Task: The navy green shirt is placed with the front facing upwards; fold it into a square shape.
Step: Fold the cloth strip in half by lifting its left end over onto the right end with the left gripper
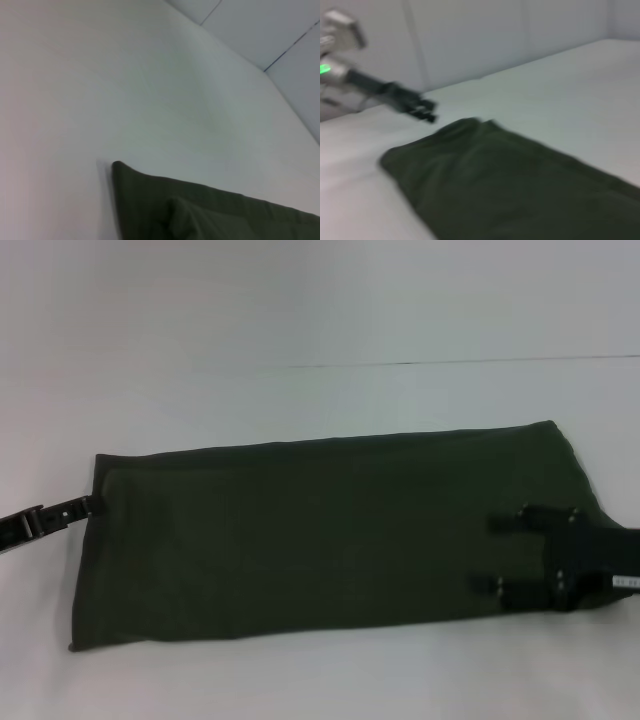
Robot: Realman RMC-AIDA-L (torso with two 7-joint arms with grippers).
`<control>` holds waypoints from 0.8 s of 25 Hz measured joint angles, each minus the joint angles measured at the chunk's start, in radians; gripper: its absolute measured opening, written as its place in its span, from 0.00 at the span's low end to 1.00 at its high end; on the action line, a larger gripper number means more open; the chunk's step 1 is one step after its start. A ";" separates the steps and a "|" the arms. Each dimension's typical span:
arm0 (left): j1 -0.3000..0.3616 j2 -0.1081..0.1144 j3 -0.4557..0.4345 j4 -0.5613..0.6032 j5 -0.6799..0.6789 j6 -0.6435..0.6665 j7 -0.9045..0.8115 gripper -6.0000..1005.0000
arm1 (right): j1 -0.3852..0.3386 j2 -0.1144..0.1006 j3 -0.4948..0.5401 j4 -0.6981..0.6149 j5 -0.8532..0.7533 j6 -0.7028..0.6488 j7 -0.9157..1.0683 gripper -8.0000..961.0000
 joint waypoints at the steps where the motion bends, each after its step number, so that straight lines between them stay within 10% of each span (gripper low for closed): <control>1: -0.001 0.000 0.000 0.001 0.004 -0.005 -0.011 0.88 | 0.000 -0.002 -0.020 -0.003 0.000 -0.020 -0.005 0.94; 20: -0.008 -0.011 0.103 -0.014 0.023 -0.135 -0.093 0.88 | 0.005 0.009 -0.044 -0.020 0.002 -0.107 -0.021 0.94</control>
